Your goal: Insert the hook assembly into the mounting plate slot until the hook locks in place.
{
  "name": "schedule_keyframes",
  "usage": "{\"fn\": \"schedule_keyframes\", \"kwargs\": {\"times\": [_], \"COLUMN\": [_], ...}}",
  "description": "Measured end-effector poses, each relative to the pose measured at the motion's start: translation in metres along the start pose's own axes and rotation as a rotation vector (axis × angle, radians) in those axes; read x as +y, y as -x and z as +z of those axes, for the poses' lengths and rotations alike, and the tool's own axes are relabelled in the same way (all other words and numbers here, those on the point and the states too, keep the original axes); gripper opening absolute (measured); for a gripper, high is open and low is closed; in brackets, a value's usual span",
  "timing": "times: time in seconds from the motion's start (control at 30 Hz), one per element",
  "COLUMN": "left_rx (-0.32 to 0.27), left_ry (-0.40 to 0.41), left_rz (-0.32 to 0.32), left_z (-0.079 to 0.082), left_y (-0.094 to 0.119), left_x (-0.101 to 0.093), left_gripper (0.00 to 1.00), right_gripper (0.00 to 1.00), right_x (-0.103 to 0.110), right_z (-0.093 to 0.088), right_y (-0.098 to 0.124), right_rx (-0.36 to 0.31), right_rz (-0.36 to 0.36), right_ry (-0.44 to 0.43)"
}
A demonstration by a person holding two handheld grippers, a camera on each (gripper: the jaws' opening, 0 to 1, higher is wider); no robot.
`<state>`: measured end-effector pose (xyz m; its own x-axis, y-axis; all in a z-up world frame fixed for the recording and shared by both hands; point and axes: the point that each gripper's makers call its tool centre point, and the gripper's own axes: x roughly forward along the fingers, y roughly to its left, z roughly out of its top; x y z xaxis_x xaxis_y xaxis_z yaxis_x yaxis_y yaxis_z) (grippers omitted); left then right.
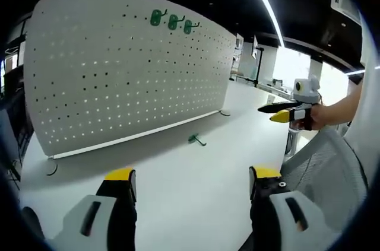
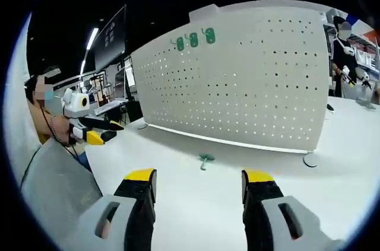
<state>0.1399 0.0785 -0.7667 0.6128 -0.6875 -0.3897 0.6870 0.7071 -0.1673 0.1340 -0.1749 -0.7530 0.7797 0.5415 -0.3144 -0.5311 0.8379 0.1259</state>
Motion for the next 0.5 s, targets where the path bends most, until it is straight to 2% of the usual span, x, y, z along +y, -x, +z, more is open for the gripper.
{"fn": "schedule_keyframes", "kwargs": {"times": [0.5], "left_rx": [0.007], "left_ry": [0.003], "left_rz": [-0.004], "left_z": [-0.0010], "left_y": [-0.0030], "left_x": [-0.0004], "left_gripper": [0.80], "right_gripper": [0.56], "right_x": [0.0002], "right_z": [-0.0065], "right_y": [0.0004], "right_rx": [0.007], "right_rz": [-0.008], "right_ry": [-0.019]}}
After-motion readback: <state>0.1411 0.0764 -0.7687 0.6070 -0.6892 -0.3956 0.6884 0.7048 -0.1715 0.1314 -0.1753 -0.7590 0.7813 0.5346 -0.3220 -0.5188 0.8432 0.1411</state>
